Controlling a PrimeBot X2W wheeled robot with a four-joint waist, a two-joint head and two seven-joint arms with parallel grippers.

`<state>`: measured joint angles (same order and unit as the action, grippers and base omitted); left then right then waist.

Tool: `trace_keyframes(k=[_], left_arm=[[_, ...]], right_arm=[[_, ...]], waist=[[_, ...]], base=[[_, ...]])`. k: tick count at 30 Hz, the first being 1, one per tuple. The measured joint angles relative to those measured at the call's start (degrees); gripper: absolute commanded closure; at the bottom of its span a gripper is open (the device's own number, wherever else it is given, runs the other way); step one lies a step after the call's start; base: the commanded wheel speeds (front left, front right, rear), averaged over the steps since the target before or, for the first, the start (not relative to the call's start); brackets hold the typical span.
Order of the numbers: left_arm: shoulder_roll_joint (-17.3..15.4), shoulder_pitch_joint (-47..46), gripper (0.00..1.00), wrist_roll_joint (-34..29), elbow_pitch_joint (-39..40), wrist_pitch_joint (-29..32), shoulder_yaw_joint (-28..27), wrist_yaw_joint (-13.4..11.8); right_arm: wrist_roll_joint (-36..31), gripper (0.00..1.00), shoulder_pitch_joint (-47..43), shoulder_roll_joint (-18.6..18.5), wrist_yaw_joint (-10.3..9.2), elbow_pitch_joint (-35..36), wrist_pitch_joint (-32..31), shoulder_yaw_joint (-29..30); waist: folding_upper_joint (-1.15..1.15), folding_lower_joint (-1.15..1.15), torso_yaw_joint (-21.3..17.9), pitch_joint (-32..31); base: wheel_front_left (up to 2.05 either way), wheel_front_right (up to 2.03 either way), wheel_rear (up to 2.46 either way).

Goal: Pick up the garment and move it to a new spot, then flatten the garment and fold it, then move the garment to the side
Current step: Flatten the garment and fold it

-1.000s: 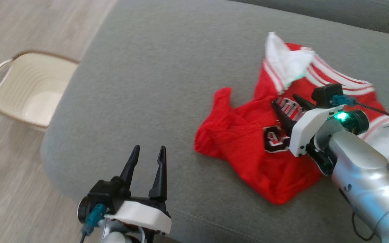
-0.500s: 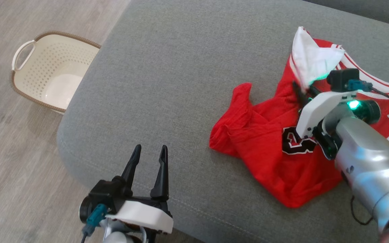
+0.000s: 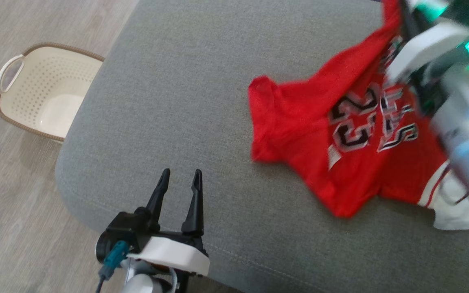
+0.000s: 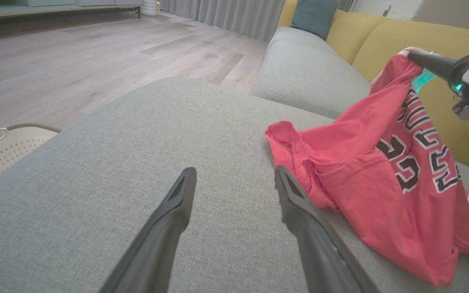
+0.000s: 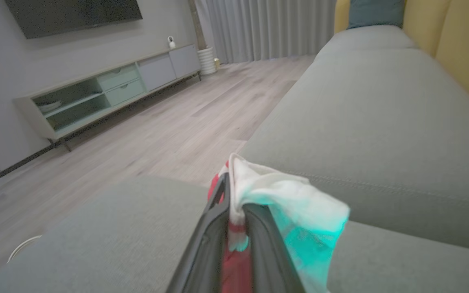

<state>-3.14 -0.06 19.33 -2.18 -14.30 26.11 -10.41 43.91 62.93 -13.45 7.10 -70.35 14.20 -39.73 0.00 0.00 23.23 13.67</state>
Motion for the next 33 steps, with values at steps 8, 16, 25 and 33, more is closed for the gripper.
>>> trace_keyframes(k=[8, 16, 25, 33], left_arm=[[0.05, -0.75, 0.0, 0.08, -0.14, 0.0, 1.18, 0.26], [0.07, -1.4, 0.0, 0.65, -0.62, 0.0, 1.36, 0.25], [0.1, -1.4, 0.0, 0.42, -0.47, -0.01, 0.66, 0.16], [0.1, -1.36, 0.0, -0.57, -0.59, 0.0, -0.33, 0.34]], right_arm=[[-8.86, 1.0, 7.05, -7.81, 0.0, -3.59, 0.02, 12.1], [-19.48, 0.0, 2.51, -12.82, 0.0, -4.85, -2.07, 24.54], [-28.16, 0.0, -1.55, -9.81, 0.0, -5.17, -1.7, 32.54], [-27.94, 0.0, -5.29, 2.57, 0.0, -0.24, -1.54, 23.88]], waist=[[0.0, 0.0, 2.02, 1.01], [0.0, 0.0, 4.4, 1.34], [0.0, 0.0, 1.25, 0.89], [0.0, 0.0, -3.2, -0.4]], base=[[0.0, 0.0, 0.0], [0.0, 0.0, 0.0], [0.0, 0.0, 0.0], [0.0, 0.0, 0.0]])
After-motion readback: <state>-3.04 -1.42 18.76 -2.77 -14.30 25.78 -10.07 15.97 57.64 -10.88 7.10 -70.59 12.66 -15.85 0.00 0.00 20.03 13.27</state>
